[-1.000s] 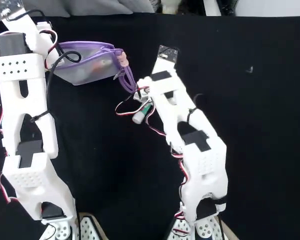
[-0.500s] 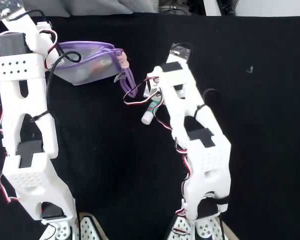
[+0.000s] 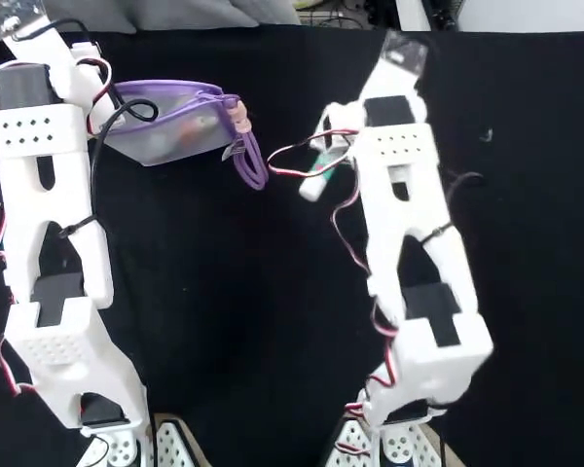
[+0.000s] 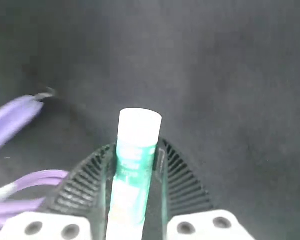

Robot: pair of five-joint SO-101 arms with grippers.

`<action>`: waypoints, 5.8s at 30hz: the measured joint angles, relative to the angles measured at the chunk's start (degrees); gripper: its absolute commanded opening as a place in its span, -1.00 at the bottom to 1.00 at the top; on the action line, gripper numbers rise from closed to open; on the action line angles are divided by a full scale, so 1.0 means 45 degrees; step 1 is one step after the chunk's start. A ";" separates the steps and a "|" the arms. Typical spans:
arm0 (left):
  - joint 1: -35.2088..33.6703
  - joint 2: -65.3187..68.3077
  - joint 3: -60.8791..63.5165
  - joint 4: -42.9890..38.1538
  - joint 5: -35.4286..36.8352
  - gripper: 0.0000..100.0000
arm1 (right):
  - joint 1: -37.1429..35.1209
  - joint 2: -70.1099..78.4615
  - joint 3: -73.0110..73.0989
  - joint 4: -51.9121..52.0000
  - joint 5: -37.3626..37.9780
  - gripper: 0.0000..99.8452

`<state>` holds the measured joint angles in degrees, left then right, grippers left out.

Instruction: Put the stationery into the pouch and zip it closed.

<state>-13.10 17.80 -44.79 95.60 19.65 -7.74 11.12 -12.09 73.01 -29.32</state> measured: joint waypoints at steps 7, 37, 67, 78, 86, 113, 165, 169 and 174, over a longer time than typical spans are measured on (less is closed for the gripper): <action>0.0215 0.0000 0.0000 0.0000 0.0000 -0.94 | -0.0977 -0.1739 0.0000 -0.1680 0.1934 -0.98; 0.0234 0.0000 0.0000 0.0000 -0.0020 -0.94 | -0.4122 -1.1370 1.0842 -1.3929 0.5275 -0.98; 0.0254 0.0000 0.0000 0.0000 0.0078 -0.94 | -0.6447 -0.5158 1.3265 -2.8640 0.8869 -0.98; 0.0313 -0.0039 0.0313 -0.0274 0.0078 -0.94 | -0.6447 -0.4044 1.2347 -2.9402 0.9045 -0.98; 0.0469 -0.0039 0.0371 -0.0313 0.0039 -0.94 | -0.6388 -0.4161 1.2366 -2.9402 0.9045 -0.98; 0.0508 -0.0039 0.0410 -0.0332 0.0039 -0.94 | -0.5861 -0.1055 1.0549 -2.9460 0.9045 -0.70; 0.0527 -0.0039 0.0410 -0.0332 0.0039 -0.94 | -0.2422 -0.9553 0.9280 -1.4965 0.9045 -0.67; 0.0527 -0.0039 0.0410 -0.0332 0.0039 -0.94 | -0.2403 -0.9709 0.8850 -1.2698 0.9045 -0.67; 0.0527 -0.0039 0.0410 -0.0332 0.0039 -0.94 | -0.2403 -0.9709 0.8635 -1.1077 0.9045 -0.67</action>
<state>-10.73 17.63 -42.95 94.11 19.82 -18.55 -32.57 26.77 23.16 11.38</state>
